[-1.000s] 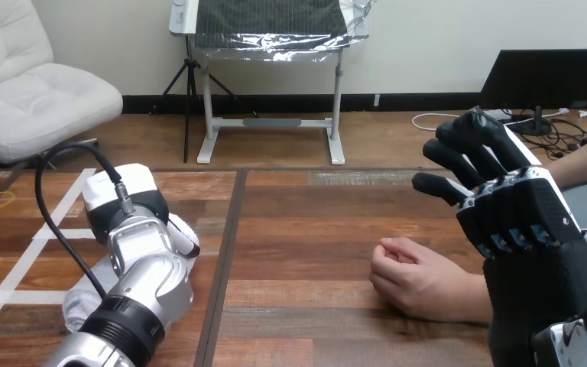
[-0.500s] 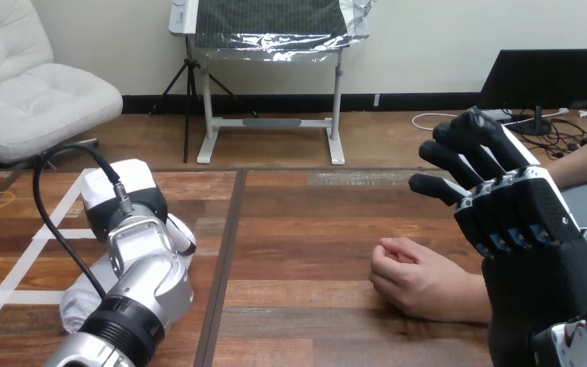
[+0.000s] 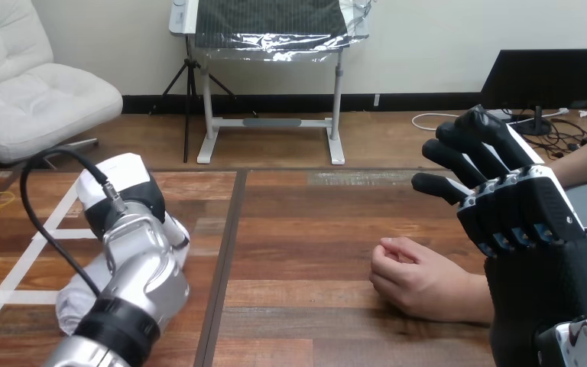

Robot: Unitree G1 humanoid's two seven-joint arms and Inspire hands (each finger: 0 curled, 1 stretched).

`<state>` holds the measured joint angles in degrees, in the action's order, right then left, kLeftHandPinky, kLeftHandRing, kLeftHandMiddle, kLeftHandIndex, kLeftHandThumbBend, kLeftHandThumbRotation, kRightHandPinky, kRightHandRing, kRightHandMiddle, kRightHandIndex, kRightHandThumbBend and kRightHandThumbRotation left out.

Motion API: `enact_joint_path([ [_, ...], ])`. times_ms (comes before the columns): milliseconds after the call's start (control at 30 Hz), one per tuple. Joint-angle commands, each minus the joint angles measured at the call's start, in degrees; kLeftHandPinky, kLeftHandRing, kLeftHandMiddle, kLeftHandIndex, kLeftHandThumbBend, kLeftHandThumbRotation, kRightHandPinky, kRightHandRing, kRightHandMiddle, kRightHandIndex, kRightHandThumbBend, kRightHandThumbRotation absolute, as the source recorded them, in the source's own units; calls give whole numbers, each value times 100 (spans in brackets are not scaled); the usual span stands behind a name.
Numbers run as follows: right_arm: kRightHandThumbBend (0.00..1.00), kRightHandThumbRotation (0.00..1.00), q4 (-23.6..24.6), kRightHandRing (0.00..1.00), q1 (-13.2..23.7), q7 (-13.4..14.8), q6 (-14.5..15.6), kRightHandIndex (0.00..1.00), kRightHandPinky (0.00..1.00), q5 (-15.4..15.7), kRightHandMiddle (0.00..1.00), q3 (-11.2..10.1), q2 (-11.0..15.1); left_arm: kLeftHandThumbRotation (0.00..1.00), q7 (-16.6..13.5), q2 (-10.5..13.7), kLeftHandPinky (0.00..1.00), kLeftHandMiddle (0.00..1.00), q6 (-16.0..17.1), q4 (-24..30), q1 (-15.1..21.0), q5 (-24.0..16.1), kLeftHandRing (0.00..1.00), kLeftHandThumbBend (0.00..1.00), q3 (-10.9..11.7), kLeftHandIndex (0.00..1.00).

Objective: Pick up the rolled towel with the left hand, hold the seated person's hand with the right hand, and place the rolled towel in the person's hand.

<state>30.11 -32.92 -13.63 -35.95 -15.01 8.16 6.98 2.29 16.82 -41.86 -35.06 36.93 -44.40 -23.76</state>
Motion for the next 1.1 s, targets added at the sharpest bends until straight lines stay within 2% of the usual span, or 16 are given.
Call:
enact_joint_path([
  [0, 90, 100, 221, 84, 240, -26, -68, 85, 76, -100, 85, -52, 0, 0, -350, 63, 15, 34, 244, 385, -118, 11, 23, 70, 71, 62],
  [200, 90, 100, 249, 85, 239, -29, -34, 85, 77, -107, 86, -68, 3, 0, -510, 103, 19, 38, 409, 521, -240, 40, 28, 70, 99, 56],
  [433, 90, 100, 245, 85, 242, -12, -35, 85, 77, -73, 86, -78, -19, 0, -645, 118, 20, 40, 528, 585, -320, 86, 31, 70, 134, 54],
  [567, 89, 100, 228, 85, 258, -30, -38, 85, 77, -91, 86, -83, -4, 0, -768, 147, 22, 41, 715, 590, -384, 132, 33, 70, 175, 53],
  [1067, 88, 100, 229, 85, 268, -22, -19, 86, 78, -33, 86, -98, -13, 0, -859, 197, 25, 41, 1036, 580, -455, 211, 35, 69, 284, 49],
])
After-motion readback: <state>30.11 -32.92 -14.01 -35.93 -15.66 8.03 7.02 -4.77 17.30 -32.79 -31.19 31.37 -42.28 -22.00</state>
